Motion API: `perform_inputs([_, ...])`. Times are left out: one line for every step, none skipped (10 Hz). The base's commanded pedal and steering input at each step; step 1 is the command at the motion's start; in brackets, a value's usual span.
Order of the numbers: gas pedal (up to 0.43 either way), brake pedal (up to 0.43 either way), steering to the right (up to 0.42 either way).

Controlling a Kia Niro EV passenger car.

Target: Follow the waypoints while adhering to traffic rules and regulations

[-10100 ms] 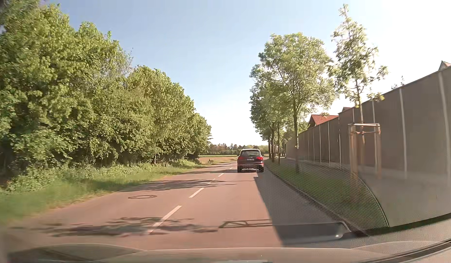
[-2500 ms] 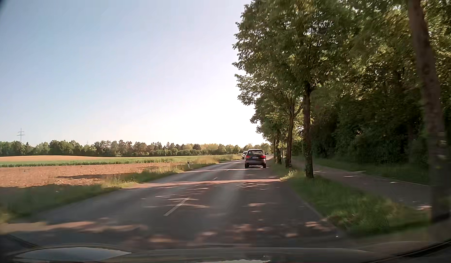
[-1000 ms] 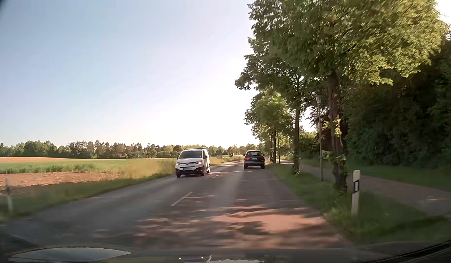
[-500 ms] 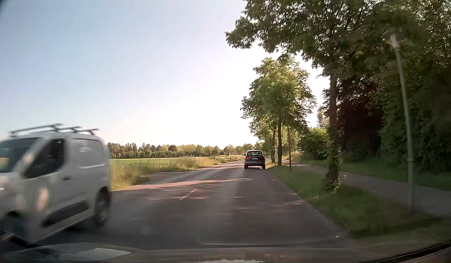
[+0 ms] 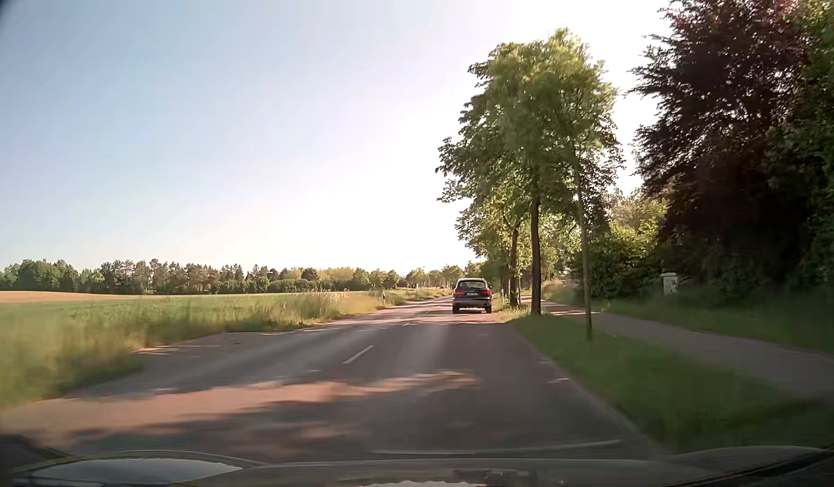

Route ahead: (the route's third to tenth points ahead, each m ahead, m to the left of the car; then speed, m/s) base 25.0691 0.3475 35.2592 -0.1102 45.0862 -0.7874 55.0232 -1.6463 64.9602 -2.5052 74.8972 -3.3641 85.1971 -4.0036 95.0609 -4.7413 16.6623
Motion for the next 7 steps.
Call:
perform_inputs([0.220, 0.012, 0.009])
perform_inputs([0.220, 0.006, 0.010])
perform_inputs([0.197, 0.012, 0.010])
perform_inputs([0.197, 0.012, 0.011])
perform_inputs([0.189, 0.012, 0.012])
perform_inputs([0.177, 0.012, 0.012])
perform_inputs([0.169, 0.012, 0.012])
